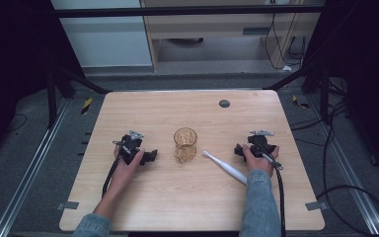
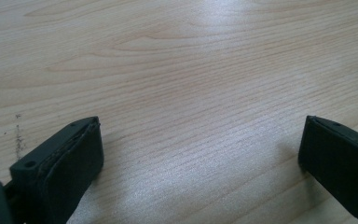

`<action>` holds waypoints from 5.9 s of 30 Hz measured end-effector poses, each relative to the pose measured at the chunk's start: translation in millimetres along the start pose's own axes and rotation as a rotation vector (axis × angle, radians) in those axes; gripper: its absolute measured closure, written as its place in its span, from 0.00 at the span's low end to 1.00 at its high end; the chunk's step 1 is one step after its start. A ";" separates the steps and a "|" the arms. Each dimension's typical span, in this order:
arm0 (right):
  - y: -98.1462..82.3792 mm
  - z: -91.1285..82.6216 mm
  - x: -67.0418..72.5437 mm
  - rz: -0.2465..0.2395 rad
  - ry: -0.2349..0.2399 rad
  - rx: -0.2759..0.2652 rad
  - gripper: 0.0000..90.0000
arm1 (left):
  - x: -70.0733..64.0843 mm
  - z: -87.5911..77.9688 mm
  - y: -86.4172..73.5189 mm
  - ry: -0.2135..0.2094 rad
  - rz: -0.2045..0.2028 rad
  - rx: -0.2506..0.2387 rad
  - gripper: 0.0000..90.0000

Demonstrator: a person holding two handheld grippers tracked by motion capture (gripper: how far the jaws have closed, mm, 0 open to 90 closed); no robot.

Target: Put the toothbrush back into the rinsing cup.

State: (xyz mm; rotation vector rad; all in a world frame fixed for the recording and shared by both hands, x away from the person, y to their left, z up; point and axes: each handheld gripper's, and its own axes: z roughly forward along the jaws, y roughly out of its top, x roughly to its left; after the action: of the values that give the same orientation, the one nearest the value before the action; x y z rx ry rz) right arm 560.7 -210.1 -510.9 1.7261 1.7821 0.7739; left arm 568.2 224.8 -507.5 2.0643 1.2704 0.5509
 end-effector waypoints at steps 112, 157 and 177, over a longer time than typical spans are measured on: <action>1.4 -61.6 75.5 -0.565 0.320 0.367 0.59 | 0.3 -0.1 -0.1 -0.003 0.002 -0.001 0.00; 30.5 -75.6 64.3 -0.473 0.348 0.362 0.75 | 0.4 -0.1 -0.1 -0.004 0.004 0.000 0.00; 77.3 -101.8 53.5 -0.366 0.303 0.113 0.75 | 0.4 -0.1 -0.1 -0.004 0.003 -0.001 0.00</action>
State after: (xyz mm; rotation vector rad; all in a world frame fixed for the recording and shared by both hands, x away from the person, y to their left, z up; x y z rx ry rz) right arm 538.7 -159.0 -384.0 1.3392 2.3010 0.8179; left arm 568.3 225.2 -507.5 2.0660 1.2653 0.5485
